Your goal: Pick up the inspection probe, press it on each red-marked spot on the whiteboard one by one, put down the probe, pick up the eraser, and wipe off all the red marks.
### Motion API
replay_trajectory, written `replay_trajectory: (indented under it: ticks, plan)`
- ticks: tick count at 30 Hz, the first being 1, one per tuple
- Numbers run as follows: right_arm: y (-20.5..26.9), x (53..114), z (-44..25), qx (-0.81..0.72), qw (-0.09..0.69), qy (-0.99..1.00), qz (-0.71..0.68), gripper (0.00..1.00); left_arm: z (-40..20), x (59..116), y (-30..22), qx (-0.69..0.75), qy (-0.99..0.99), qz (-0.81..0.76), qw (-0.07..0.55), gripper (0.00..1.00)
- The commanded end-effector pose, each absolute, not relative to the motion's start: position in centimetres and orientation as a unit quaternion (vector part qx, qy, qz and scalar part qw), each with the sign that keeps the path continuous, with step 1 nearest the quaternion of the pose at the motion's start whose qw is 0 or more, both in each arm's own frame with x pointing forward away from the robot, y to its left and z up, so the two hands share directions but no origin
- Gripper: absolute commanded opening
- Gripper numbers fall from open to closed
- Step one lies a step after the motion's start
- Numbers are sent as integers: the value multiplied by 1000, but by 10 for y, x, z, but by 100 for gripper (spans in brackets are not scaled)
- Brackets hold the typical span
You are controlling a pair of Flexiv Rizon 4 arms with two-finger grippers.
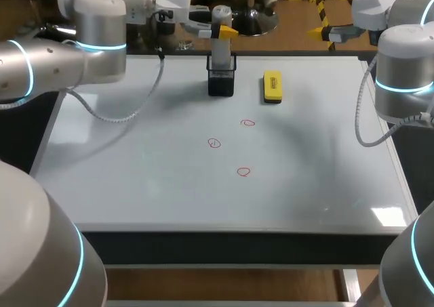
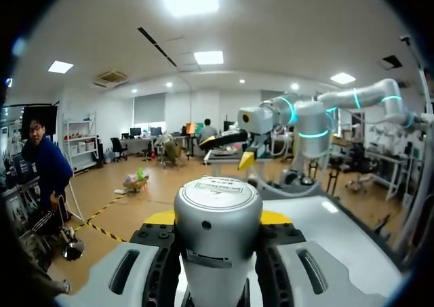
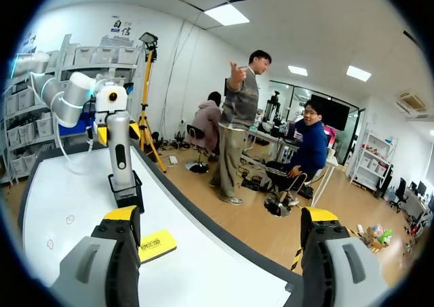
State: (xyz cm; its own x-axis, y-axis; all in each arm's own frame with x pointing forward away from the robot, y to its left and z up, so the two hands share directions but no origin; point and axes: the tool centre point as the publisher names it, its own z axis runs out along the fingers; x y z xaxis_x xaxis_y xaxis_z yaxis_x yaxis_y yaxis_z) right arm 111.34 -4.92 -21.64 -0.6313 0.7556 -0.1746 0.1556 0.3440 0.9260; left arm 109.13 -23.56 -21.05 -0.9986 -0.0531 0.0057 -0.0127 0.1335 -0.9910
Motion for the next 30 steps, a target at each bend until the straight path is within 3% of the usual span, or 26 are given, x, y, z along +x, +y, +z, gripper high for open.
replay_trajectory:
  ticks: [1,17,30]
  plan:
    - [-49,1114,-216,300,307,760,488,100,-193,1089,-233,-21,758,-652,15,0]
    - [-49,1114,-216,300,307,760,488,100,-144,1091,-214,-33,742,-670,14,0]
    - [-49,1114,-216,300,307,760,488,100,-142,1078,-137,-78,740,-665,64,0]
